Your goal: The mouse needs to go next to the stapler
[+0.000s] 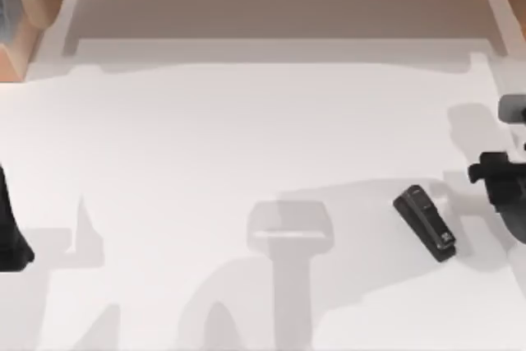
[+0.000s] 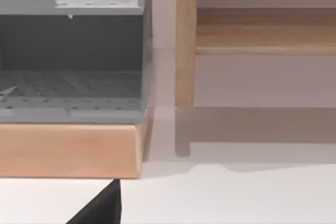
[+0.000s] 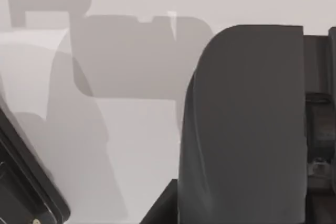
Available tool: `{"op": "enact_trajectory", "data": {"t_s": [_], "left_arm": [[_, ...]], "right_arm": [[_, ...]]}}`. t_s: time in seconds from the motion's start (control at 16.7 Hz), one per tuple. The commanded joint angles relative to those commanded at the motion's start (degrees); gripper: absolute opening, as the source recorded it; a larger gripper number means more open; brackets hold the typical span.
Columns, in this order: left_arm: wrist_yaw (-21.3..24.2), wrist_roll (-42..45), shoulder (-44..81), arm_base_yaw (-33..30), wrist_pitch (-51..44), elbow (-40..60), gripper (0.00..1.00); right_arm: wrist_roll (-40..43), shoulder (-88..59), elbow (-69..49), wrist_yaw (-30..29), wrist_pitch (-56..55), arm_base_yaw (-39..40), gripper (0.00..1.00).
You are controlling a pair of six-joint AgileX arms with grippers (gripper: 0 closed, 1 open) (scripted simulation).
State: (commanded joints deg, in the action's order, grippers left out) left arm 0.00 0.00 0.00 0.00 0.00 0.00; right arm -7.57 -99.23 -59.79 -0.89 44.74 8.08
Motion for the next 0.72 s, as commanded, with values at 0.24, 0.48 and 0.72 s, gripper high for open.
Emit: {"op": "enact_trajectory", "data": {"t_s": [0.24,0.48,0.72], "left_arm": [[0.0,0.0,0.0,0.0,0.0,0.0,1.00],[0.0,0.0,0.0,0.0,0.0,0.0,1.00],[0.0,0.0,0.0,0.0,0.0,0.0,1.00]], "right_arm": [[0.0,0.0,0.0,0.0,0.0,0.0,0.00],[-0.1,0.2,-0.2,0.0,0.0,-0.3,0.00],[-0.1,0.3,-0.6,0.0,-0.5,-0.2,0.00]]}}
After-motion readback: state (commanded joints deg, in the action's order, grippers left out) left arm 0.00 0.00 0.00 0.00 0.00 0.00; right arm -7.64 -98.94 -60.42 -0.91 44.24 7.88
